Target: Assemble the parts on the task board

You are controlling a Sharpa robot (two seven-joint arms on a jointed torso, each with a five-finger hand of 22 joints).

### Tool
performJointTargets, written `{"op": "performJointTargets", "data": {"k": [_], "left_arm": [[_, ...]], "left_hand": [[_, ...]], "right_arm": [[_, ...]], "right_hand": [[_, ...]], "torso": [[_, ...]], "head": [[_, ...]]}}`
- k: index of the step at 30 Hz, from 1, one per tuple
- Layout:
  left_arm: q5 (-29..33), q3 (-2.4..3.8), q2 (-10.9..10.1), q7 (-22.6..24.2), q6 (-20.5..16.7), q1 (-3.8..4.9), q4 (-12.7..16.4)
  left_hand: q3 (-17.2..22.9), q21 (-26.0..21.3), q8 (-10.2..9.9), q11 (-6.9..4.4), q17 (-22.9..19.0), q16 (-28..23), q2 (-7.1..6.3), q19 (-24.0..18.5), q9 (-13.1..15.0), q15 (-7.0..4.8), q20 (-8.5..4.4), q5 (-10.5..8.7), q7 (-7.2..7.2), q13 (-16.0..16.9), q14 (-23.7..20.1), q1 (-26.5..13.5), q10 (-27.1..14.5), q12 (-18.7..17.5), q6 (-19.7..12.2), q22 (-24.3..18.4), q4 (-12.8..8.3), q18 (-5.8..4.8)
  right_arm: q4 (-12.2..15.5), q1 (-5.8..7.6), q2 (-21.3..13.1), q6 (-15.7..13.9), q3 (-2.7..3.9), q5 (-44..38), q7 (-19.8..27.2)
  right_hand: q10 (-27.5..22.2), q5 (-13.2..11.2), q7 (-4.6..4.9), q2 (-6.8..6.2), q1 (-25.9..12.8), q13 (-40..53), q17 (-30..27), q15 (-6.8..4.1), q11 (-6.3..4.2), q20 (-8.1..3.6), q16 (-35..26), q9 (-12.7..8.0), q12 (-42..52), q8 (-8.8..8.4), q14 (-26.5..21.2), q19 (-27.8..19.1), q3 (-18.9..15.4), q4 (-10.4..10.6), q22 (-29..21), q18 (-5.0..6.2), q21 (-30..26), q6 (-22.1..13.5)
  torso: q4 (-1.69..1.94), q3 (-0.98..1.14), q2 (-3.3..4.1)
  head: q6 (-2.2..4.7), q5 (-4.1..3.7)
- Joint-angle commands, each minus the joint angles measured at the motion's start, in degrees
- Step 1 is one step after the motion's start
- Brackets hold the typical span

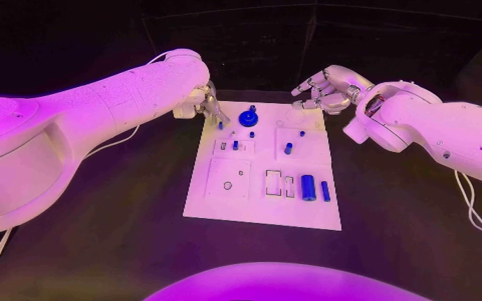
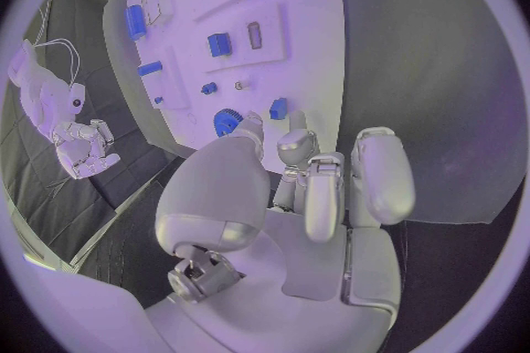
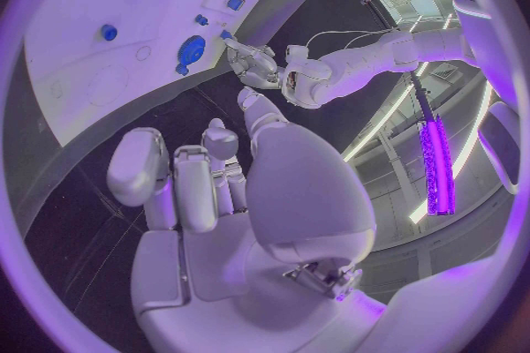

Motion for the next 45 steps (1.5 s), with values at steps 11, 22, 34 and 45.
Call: {"op": "performJointTargets", "data": {"k": [11,22,34,45], "left_arm": [[-0.51,-0.12,0.51,1.69,0.13,-0.23,-0.58],[1.05,-0.12,0.51,2.27,-0.17,-0.36,-0.84],[1.18,-0.12,0.81,2.92,1.28,-0.38,-0.78],[1.19,-0.12,0.60,3.67,0.68,-0.38,-0.68]], "left_hand": [[-0.26,0.38,-0.16,-0.08,15.09,0.18,1.02,0.34,-0.53,0.17,0.10,-0.08,0.09,-0.04,6.06,1.45,0.36,0.36,0.78,0.26,-0.56,0.10],[1.06,0.35,-0.34,-0.11,15.09,0.18,3.51,0.30,-1.35,0.14,0.08,-0.07,0.09,-0.26,6.06,4.43,0.31,0.33,1.20,0.36,-2.47,0.09],[3.63,0.62,-0.40,-0.46,15.09,0.18,5.08,0.36,-2.11,-0.10,-0.10,-0.10,-0.30,-0.52,6.06,8.63,0.23,0.17,1.70,0.89,-6.26,0.02],[10.99,0.43,-1.18,-0.96,15.09,0.18,7.62,0.24,-3.03,-0.60,-0.54,-0.03,-0.72,-1.16,6.06,15.47,-0.40,-0.77,0.78,0.83,-12.54,0.07]], "right_arm": [[0.00,0.10,0.10,0.35,0.03,-0.13,0.34],[0.04,0.10,0.07,0.39,0.03,-0.14,0.30],[0.01,0.10,0.15,0.48,0.03,-0.14,0.28],[0.00,0.11,0.17,0.50,0.03,-0.14,0.27]], "right_hand": [[-0.15,0.34,-0.27,0.34,-0.26,-0.05,0.08,0.02,-0.18,0.07,-0.33,-0.05,-0.19,0.38,2.55,-0.43,-0.25,0.23,-0.07,0.44,-0.18,0.05],[-0.15,0.34,-0.27,0.34,-0.26,-0.05,0.08,0.02,-0.18,0.07,-0.33,-0.05,-0.19,0.38,2.55,-0.43,-0.25,0.23,-0.07,0.44,-0.18,0.05],[-0.13,0.36,-0.27,0.45,-0.26,-0.03,0.06,0.01,-0.18,0.07,-0.36,-0.05,-0.16,0.40,2.55,-0.45,-0.30,0.33,-0.15,0.46,-0.23,0.05],[-0.13,0.36,-0.27,0.45,-0.26,-0.03,0.06,0.01,-0.18,0.07,-0.36,-0.05,-0.16,0.40,2.55,-0.45,-0.30,0.33,-0.15,0.46,-0.23,0.05]], "torso": [[-0.07,0.03,0.03],[0.02,0.04,0.01],[-0.02,0.02,0.04],[-0.04,0.04,0.00]], "head": [[-0.12,0.01],[-0.18,-0.01],[-0.42,-0.01],[-0.47,-0.02]]}}
